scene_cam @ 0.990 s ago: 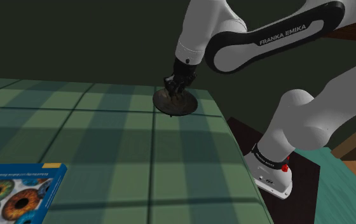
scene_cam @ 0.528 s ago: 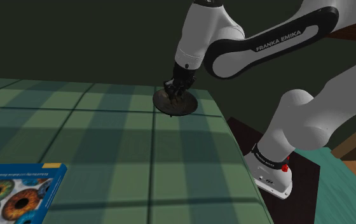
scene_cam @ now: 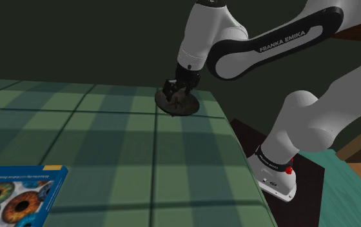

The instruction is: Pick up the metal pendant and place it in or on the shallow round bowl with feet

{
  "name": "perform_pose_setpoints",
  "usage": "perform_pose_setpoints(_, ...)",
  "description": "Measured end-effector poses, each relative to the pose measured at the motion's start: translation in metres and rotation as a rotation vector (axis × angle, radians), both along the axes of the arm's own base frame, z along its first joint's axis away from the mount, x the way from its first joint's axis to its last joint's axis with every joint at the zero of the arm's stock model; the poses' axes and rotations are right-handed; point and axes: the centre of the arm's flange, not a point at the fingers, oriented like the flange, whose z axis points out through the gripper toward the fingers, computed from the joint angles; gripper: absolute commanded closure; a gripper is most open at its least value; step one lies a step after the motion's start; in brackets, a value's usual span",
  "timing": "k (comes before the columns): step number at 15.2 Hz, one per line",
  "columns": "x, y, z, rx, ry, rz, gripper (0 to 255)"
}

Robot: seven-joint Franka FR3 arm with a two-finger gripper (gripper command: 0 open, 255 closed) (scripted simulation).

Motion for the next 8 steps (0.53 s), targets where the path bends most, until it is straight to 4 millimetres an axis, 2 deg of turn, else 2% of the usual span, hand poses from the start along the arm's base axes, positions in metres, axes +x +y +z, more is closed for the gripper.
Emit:
perform_pose_setpoints(4,-0.007,0.0,0.038,0.001,-0.002,0.0,0)
perform_pose_setpoints(8,-0.011,0.002,0.048,0.0,0.0,0.0,0)
